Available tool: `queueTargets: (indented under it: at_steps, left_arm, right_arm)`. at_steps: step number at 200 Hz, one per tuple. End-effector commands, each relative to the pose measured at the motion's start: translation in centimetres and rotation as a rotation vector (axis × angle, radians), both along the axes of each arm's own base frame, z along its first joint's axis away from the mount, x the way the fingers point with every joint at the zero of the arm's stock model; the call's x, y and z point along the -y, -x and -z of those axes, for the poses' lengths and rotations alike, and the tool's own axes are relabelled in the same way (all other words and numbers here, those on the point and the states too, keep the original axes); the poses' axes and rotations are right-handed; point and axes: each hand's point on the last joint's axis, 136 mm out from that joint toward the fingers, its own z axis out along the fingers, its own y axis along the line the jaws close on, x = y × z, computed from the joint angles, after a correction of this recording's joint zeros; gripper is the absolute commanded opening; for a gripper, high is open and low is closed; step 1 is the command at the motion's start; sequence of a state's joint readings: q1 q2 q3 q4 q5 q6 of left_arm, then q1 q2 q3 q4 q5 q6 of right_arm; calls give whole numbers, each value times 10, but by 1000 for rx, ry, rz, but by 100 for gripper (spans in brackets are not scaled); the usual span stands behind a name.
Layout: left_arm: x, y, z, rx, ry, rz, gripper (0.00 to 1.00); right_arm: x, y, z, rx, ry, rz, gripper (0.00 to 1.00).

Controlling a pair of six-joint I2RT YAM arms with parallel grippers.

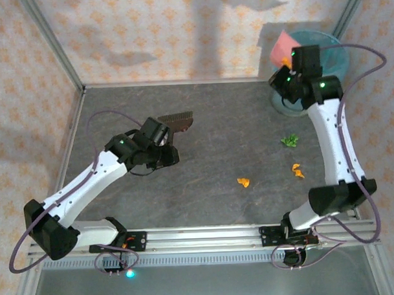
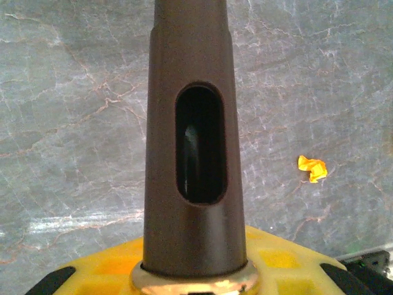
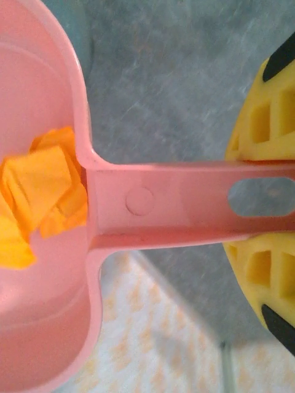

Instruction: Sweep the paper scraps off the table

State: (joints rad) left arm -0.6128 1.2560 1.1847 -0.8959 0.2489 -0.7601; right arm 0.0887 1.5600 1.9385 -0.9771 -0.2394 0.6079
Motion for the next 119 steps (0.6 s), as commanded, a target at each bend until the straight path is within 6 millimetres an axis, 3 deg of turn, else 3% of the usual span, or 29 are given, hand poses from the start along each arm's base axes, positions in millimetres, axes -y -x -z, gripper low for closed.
queueTargets:
  at_steps: [1,27,88,119]
  left_arm:
    - [0,-16,-8,116,-20,-5,0]
    - [4,-17,-7,136,-27,15,0]
    - [7,-19,-1,159,-66,41,0]
    - [8,-20,2,158,-70,48,0]
  right_arm:
    - [6,-24,-21,17,-202,43,0]
    - [17,-62,-40,47,-353,94,0]
    - [28,-113,-70,118,-637,193,0]
    - [42,-130,-64,110,-761,235,0]
